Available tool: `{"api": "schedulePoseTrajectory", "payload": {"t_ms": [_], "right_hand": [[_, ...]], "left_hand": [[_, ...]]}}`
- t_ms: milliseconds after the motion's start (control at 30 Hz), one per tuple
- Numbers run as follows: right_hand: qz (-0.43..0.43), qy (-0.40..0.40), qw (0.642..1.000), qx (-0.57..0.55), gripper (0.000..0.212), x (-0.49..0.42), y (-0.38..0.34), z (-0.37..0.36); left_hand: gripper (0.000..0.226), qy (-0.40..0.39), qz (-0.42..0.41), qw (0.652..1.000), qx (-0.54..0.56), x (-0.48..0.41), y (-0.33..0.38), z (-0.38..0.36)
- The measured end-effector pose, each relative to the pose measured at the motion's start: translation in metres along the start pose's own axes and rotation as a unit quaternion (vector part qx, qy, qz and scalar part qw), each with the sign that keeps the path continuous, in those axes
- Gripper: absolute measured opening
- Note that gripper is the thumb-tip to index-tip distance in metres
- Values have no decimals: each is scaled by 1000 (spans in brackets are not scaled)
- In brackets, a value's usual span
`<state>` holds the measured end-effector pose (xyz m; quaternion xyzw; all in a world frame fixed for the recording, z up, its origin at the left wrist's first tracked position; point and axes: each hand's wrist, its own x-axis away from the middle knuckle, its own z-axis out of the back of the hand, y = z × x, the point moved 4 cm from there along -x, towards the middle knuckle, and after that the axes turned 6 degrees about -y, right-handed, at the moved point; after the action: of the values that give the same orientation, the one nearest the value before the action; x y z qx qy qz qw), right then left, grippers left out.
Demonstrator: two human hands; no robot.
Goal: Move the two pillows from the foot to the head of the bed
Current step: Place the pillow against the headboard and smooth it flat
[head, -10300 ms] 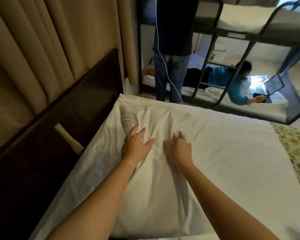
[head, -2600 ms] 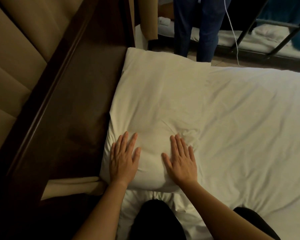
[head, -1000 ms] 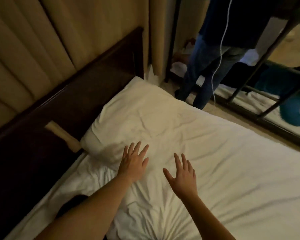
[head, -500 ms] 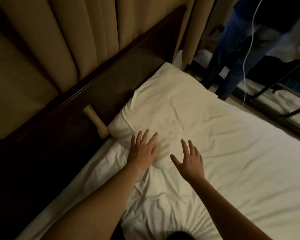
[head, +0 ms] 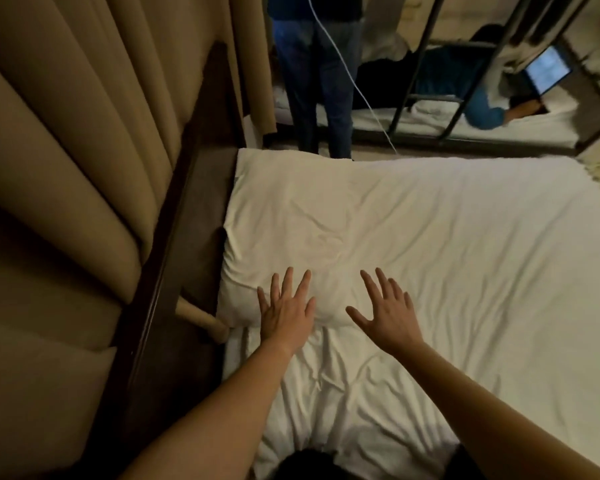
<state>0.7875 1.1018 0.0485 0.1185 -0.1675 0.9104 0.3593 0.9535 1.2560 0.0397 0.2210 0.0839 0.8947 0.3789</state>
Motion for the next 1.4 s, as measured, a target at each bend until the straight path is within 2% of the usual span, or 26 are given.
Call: {"api": "schedulePoseTrajectory", "payload": {"t_ms": [267, 567, 767, 967, 1233, 1400], "right_hand": [[-49, 24, 998, -29, 91, 18, 26, 17], [-75, 32, 995, -56, 89, 60, 129, 22], [-38, 37, 997, -63, 89, 86, 211, 28], [11, 17, 997, -75, 90, 125, 270, 31], [84, -46, 995, -33, 91, 158, 281, 23], [111, -31, 993, -30, 90, 174, 265, 21]], "left_hand": [[61, -40, -50, 998, -19, -18, 38, -3], [62, -46, -84, 993, -70, -9, 145, -39], [61, -16, -37, 996, -84, 16, 214, -71], [61, -6, 17, 998, -54, 80, 266, -110], [61, 25, 111, 993, -7, 164, 274, -125], [59, 58, 128, 990, -2, 196, 256, -112]]}}
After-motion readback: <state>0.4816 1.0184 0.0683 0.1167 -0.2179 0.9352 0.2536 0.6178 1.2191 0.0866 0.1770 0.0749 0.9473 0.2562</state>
